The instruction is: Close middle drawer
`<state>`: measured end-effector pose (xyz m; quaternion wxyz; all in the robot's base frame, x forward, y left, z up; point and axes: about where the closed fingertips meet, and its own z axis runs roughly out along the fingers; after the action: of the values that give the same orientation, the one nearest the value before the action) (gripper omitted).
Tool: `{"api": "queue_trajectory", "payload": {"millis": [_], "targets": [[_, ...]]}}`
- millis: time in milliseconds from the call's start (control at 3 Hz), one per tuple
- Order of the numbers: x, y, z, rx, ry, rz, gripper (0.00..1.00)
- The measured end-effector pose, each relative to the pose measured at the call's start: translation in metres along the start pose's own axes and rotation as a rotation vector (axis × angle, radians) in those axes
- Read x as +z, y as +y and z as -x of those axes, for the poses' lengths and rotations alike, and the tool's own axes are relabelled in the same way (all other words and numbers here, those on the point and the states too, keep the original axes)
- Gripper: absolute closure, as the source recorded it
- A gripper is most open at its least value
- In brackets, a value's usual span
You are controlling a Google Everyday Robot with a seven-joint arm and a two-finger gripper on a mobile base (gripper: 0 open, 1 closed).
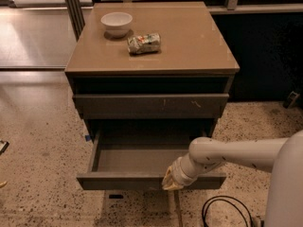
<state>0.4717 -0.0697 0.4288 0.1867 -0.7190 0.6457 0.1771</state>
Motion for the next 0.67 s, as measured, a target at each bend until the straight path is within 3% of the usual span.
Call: {"api": "queue_trajectory", "payload": {"millis": [333, 667], "targets": [[0.0030, -0.0168, -0.0031, 0.018, 0.001, -0.014, 0.88], [0.0009, -0.0245, -0.0041, 0.031, 0.001, -0.029, 1.00]]}}
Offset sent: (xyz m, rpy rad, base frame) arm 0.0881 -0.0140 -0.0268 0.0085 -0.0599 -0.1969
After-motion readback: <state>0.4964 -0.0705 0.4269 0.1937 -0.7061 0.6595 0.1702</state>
